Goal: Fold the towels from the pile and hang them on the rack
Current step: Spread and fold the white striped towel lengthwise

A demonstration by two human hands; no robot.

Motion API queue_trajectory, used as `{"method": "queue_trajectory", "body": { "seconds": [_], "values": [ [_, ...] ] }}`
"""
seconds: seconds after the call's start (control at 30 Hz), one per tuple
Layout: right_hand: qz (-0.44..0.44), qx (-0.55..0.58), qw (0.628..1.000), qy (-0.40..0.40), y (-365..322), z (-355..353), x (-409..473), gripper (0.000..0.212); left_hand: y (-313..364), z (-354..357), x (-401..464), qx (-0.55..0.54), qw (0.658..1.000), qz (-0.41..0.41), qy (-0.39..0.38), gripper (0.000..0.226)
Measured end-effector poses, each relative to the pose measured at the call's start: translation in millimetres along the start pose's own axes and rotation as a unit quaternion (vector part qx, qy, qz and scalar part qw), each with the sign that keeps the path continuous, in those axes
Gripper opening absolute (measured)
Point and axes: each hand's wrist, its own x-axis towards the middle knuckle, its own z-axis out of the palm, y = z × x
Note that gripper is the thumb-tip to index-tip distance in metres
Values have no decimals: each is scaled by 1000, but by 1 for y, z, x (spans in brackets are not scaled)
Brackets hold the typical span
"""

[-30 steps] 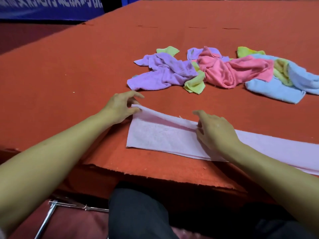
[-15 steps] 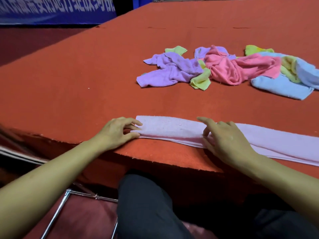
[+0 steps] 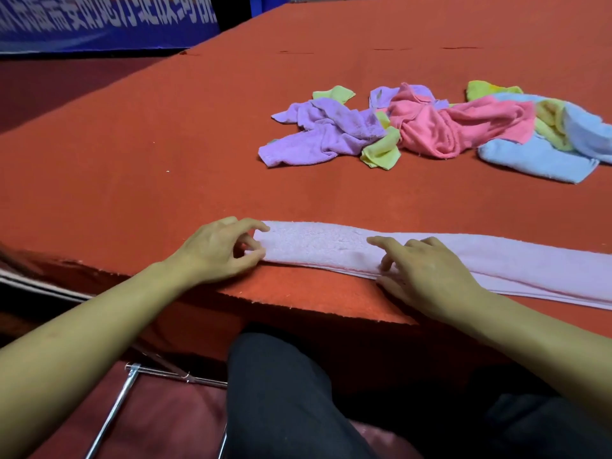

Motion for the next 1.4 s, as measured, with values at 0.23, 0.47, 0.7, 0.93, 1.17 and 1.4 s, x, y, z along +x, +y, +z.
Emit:
{"method": "queue_trajectory", "body": {
  "seconds": [0.23,0.47,0.7,0.93,1.17,1.4],
  "values": [
    [18,86,996,32,-11,-1,33,44,2,9,42,-149,968,-202,25,27],
    [123,76,988,-62,-13,28,94,47,-8,16,52,-196,954,-222,-47,31],
    [143,127,977,-93,-6,41,106,44,-15,11,55,-300,924,-237,-6,34],
    [154,162,974,-34,17,9,75,49,16,15,68,-88,982,-166,37,32],
    [199,153,968,-23,78,-37,-24,41,137,49,105,-237,971,-5,-35,30],
    [202,103,973,-37,119,-69,-108,32,206,85,123,-250,961,46,-107,33]
  ]
}}
